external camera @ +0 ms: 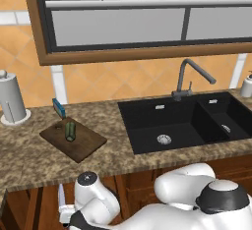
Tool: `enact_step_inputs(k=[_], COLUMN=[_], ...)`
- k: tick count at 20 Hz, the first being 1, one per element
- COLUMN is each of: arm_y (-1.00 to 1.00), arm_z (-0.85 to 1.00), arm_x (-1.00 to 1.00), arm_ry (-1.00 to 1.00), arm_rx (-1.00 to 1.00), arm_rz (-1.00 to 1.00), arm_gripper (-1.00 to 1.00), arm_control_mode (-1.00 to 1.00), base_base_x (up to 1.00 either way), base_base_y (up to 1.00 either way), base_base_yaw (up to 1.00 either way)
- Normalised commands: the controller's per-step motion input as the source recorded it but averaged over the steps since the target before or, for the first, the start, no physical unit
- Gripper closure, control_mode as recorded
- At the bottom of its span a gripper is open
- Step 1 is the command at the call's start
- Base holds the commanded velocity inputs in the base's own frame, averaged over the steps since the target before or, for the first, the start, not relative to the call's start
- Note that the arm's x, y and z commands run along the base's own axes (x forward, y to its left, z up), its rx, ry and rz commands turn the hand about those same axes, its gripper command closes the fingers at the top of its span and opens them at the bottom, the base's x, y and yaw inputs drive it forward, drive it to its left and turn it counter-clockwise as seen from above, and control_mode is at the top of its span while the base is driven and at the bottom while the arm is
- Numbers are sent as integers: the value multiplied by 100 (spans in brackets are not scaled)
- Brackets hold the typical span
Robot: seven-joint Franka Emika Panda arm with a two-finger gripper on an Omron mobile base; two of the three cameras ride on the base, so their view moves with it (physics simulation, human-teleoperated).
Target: Place the appropriate cutting tool for cutting the cucumber skin on the cutting board.
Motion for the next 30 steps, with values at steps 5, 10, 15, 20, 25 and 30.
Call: enact_step_inputs(k=[5, 10, 15, 20, 25, 30], arm_y=[0, 1, -1, -50, -44, -46], arm_z=[-3, -8, -11, 63, 71, 4], arm_x=[-45, -95, -78, -2, 3, 35], arm_ry=[0, 2, 3, 0, 0, 0], arm_rx=[0, 0, 0, 0, 0, -2], arm_rz=[7, 4, 0, 0, 0, 0], arm_gripper=[-100, -100, -100, -100, -100, -100], arm_control_mode=[-100, -100, -100, -100, -100, -100], base_base_x=[0, 0, 0, 0, 0, 0], base_base_y=[0, 0, 0, 0, 0, 0], base_base_yaw=[0, 0, 0, 0, 0, 0])
